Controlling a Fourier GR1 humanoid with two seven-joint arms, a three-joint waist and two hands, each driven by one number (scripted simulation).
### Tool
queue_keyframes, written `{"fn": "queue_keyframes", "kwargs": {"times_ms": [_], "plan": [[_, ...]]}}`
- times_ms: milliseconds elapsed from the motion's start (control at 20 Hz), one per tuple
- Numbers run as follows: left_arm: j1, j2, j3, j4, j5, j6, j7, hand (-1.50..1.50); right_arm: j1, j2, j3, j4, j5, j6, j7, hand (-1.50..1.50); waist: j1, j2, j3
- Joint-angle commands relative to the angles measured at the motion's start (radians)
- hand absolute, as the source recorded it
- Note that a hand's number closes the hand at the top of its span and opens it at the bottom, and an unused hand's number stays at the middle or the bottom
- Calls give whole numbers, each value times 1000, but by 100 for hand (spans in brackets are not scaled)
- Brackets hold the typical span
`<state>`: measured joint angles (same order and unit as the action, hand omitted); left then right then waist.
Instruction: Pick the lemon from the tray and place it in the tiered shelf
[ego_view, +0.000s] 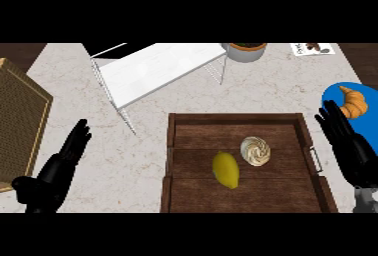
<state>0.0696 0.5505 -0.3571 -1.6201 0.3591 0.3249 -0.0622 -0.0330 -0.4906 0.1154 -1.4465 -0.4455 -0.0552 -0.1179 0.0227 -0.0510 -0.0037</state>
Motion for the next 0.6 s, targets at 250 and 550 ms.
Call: {"fn": "queue_keyframes", "kwargs": {"times_ms": [250, 550], "plan": [[-141, -34, 101, -6, -15, 90, 0, 0, -330, 141, 325, -167, 93, 121, 130, 150, 60, 57, 1], [-135, -104, 87, -20, -48, 162, 68, 0, -382, 277, 204, -35, -2, 76, 148, -150, -9, 53, 4]]}}
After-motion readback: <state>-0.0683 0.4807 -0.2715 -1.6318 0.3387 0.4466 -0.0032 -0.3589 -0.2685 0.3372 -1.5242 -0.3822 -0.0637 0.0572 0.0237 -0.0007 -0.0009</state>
